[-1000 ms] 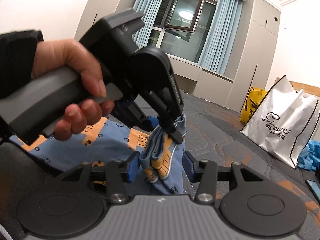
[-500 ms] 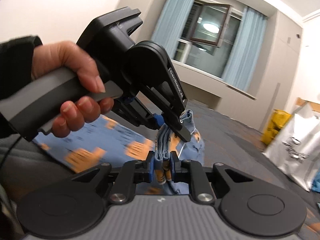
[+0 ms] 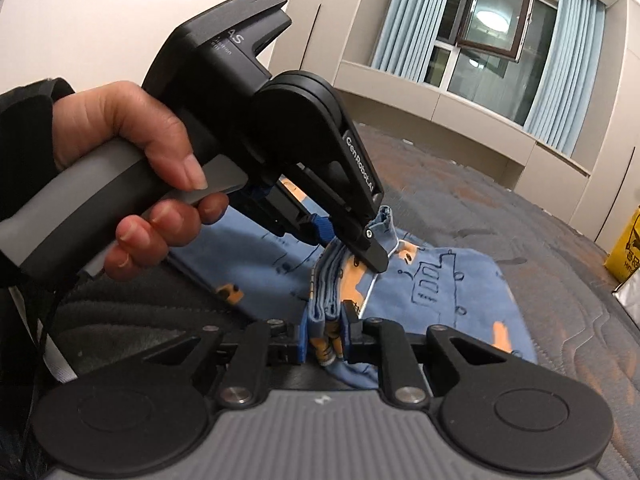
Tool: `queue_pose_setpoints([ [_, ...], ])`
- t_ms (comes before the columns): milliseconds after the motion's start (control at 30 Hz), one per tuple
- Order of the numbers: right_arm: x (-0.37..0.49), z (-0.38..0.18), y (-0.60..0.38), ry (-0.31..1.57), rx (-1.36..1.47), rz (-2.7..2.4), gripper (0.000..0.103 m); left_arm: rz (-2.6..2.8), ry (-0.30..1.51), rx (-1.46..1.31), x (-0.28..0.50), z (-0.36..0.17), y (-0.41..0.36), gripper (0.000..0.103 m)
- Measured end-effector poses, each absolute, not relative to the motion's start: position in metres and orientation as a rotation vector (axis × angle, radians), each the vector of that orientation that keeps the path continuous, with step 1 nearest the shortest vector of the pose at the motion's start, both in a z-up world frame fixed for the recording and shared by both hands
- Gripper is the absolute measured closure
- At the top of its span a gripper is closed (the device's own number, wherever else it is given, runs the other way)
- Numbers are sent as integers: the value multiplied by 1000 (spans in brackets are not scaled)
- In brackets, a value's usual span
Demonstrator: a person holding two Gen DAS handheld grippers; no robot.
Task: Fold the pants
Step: 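Grasp the pants waistband edge with the left gripper beside the right gripper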
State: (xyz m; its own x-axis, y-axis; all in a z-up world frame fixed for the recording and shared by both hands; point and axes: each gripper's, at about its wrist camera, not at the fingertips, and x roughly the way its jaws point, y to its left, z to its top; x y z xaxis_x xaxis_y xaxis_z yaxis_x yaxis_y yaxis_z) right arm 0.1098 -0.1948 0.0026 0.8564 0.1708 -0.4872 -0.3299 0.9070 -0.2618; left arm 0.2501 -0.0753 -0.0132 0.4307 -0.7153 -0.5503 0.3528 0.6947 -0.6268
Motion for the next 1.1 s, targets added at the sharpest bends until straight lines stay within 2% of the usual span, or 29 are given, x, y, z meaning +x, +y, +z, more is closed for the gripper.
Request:
queue_pose_setpoints([
  [367,113,2,-190,476,-339,268,83,-696,891,-479,248,-14,-72,90],
  [600,95,18,-194,419,-301,258,86,-730,825,-495,242,2,-63,93],
  [900,109,47,-163,381,-264,425,86,-671,773,-432,238,42,-3,93],
  [1100,125,40,-132,422,-262,557,86,-553,850,-364,244,30,36,92],
])
